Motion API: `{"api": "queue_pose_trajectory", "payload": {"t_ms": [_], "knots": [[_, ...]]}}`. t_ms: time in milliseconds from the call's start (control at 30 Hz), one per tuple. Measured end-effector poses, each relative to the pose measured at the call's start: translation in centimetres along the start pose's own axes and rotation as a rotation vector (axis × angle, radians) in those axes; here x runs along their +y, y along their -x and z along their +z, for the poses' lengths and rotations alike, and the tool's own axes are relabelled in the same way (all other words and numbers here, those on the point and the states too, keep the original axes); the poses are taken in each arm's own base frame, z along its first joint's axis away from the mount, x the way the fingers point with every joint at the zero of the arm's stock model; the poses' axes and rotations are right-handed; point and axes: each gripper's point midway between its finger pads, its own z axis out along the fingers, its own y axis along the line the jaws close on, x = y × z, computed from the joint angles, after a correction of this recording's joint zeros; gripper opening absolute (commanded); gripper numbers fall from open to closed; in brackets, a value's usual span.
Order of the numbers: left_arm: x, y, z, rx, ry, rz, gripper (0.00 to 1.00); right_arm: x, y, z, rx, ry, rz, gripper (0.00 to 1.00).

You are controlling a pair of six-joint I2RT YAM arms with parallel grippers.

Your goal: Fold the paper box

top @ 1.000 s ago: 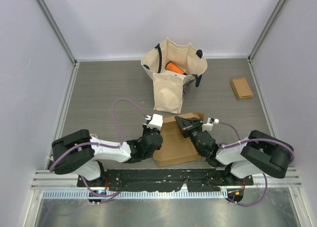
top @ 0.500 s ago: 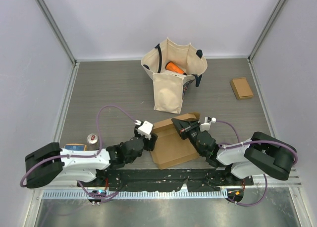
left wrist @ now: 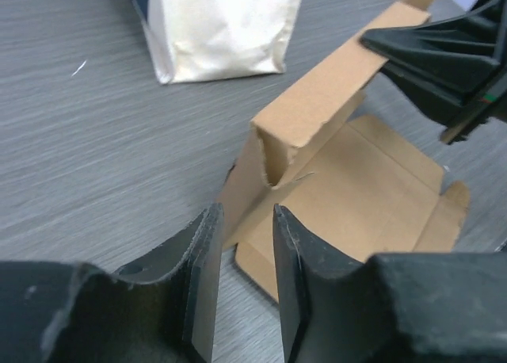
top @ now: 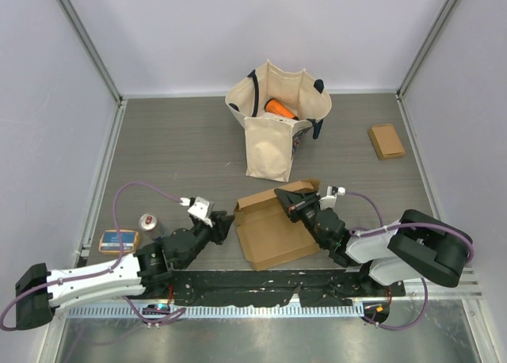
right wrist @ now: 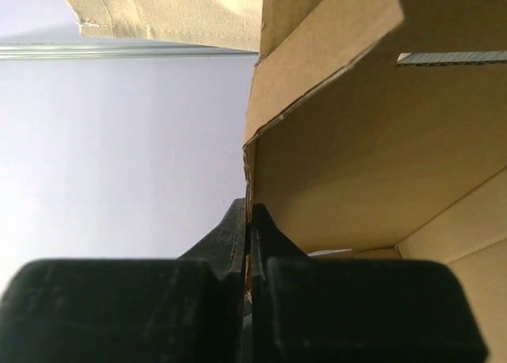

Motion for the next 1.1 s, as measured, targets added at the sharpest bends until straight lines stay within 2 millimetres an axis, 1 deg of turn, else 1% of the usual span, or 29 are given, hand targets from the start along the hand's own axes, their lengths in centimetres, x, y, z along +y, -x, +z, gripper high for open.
{"api": "queue_pose_trajectory", "payload": {"t_ms": [33,100,133,200,300,367,433,500,533,633,700,733,800,833,867,933,967,1033,1067,1100], "knots": [[0.4,-0.1,0.0,0.002,0.022,-0.006,0.46,0.0,0.0,0.0,0.0,0.0,0.0,0.01],[1.1,-1.0,0.0,0.034,0.059,0.007,0.5,0.0,0.0,0.0,0.001,0.001,0.003,0.01],[1.5,-1.6,0.0,0.057,0.075,0.02,0.54,0.0,0.0,0.0,0.001,0.002,0.004,0.01],[2.1,-3.0,0.3,0.116,0.105,0.059,0.54,-0.1,-0.1,0.1,0.003,0.0,0.004,0.01],[2.4,-4.7,0.9,0.199,0.135,0.12,0.54,0.0,-0.1,0.1,0.006,0.004,0.007,0.01],[2.5,-5.4,1.4,0.222,0.14,0.143,0.53,-0.1,-0.2,0.2,0.007,0.003,0.01,0.01],[2.6,-5.7,1.9,0.23,0.144,0.16,0.46,-0.1,-0.2,0.2,0.008,0.004,0.016,0.01],[3.0,-6.1,2.7,0.244,0.15,0.169,0.43,-0.1,-0.3,0.2,0.009,0.004,0.018,0.01],[3.2,-6.1,3.0,0.246,0.154,0.168,0.38,-0.1,-0.2,0.3,0.008,0.003,0.019,0.01],[3.4,-6.1,4.4,0.25,0.147,0.158,0.28,0.0,-0.1,0.4,0.0,0.006,0.022,0.01],[3.2,-5.9,5.1,0.247,0.139,0.157,0.26,0.2,-0.1,0.5,0.001,0.008,0.023,0.01],[3.1,-5.8,5.4,0.246,0.135,0.157,0.21,0.3,-0.1,0.6,0.0,0.01,0.024,0.01],[3.0,-5.9,5.9,0.25,0.135,0.165,0.17,0.4,0.0,0.7,-0.008,0.011,0.025,0.01],[3.0,-6.0,6.0,0.254,0.139,0.163,0.15,0.4,0.1,0.8,-0.01,0.011,0.025,0.01],[3.0,-6.0,6.2,0.256,0.145,0.162,0.16,0.3,0.1,0.8,-0.014,0.009,0.024,0.01],[3.1,-5.8,6.7,0.254,0.167,0.152,0.1,0.4,0.3,0.8,-0.022,0.01,0.028,0.01],[3.2,-5.7,6.9,0.253,0.18,0.145,0.09,0.4,0.3,0.8,-0.025,0.01,0.03,0.01],[3.5,-5.5,7.3,0.252,0.22,0.132,0.15,0.3,0.5,0.9,-0.033,0.009,0.033,0.01],[3.7,-5.4,7.4,0.247,0.241,0.122,0.16,0.3,0.5,0.9,-0.034,0.006,0.035,0.01],[3.9,-5.3,7.5,0.242,0.259,0.115,0.21,0.2,0.5,0.9,-0.034,0.003,0.038,0.01]]}}
